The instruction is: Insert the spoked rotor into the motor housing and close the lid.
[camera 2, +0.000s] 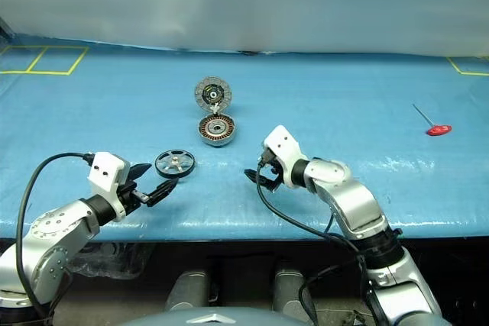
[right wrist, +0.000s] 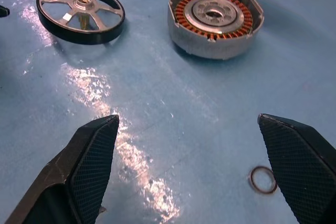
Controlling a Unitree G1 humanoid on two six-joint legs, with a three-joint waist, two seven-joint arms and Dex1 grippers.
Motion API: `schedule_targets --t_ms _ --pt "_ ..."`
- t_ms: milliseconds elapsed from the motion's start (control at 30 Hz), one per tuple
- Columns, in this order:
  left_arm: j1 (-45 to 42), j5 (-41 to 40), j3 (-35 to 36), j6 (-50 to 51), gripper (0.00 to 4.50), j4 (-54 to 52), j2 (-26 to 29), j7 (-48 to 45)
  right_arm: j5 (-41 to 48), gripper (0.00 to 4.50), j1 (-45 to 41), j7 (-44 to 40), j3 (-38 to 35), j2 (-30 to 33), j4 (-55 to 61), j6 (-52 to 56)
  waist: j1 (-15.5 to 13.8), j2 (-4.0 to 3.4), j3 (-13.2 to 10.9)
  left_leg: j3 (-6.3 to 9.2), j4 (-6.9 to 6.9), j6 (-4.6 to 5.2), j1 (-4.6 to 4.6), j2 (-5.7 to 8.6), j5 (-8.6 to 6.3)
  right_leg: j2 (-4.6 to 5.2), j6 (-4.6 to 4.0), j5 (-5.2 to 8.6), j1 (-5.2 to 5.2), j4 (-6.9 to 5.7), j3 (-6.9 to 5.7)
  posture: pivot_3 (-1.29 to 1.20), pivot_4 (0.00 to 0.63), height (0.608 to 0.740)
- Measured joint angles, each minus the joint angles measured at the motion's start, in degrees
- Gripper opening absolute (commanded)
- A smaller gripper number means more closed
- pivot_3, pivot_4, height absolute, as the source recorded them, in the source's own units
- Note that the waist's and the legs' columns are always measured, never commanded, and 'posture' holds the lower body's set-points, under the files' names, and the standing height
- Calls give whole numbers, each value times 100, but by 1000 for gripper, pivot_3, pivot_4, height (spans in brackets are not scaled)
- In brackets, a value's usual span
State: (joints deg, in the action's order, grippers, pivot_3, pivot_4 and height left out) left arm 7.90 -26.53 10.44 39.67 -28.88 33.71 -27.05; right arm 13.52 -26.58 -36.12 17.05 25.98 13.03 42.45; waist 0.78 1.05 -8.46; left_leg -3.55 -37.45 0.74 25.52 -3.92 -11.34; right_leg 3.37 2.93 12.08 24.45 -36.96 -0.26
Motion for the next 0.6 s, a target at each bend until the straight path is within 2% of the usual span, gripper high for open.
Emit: schedule_targets --t_ms 133,300,600 --pt "39 47 -19 -19 4500 2 -67 20 -348 4466 -977 -402 516 -111 -705 -334 8 0 0 -2 1 1 2 0 0 -1 -1 -1 -3 -1 2 0 150 740" --pt "152 86 -12 -26 4500 -6 -131 58 -825 4466 -1806 -930 1124 -289 -1620 -817 -9 0 -1 -3 4 1 3 1 0 -1 -3 0 -2 1 1 0 150 740" --pt "509 123 -3 -58 4500 -115 -346 148 -1777 4466 -3399 -1835 1913 -1173 -4110 -1995 55 -6 -4 -8 6 -1 4 -3 1 -2 -8 -1 -2 -7 2 0 150 740"
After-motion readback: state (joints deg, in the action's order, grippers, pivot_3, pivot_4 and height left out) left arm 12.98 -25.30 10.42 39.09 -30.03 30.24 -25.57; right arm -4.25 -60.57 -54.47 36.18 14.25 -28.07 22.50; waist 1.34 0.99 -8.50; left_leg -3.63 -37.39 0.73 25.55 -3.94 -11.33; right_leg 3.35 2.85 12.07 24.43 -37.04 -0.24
